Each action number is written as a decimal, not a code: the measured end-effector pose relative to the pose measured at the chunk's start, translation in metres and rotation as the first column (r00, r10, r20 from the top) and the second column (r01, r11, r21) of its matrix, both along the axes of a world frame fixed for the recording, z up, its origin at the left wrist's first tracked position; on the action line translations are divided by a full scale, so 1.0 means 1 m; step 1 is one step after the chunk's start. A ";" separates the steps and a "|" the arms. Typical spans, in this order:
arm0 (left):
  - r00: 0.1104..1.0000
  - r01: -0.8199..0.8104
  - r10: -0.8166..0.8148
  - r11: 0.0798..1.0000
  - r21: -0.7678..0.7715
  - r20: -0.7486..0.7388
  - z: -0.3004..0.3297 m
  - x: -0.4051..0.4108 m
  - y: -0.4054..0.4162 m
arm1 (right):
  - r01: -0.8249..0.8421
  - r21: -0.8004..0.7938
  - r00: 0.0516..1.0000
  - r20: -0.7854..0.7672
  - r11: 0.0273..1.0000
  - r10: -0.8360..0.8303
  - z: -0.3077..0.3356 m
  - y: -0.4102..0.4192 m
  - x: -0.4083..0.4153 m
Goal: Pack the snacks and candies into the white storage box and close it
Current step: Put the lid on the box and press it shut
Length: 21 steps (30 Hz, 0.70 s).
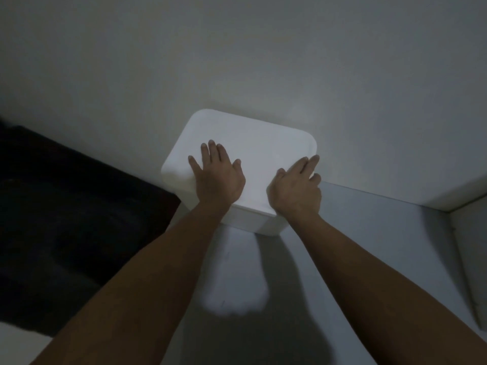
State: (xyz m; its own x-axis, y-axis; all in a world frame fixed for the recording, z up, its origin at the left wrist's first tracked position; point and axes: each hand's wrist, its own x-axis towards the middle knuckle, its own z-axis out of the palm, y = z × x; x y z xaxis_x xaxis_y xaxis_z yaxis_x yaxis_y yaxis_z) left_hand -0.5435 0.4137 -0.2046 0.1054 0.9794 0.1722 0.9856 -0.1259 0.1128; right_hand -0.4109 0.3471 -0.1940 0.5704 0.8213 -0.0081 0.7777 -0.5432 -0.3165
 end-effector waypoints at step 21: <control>0.998 0.017 -0.018 1.000 0.017 0.056 -0.002 0.000 0.004 | -0.105 -0.091 0.987 0.114 0.990 0.115 0.002 0.010 -0.012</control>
State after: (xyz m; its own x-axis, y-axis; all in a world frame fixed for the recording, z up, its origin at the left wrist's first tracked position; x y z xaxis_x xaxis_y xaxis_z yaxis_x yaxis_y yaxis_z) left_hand -0.5435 0.4181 -0.2063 0.1122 0.9745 0.1942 0.9755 -0.1452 0.1653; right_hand -0.4232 0.3575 -0.1923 0.4774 0.8785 -0.0173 0.8637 -0.4728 -0.1748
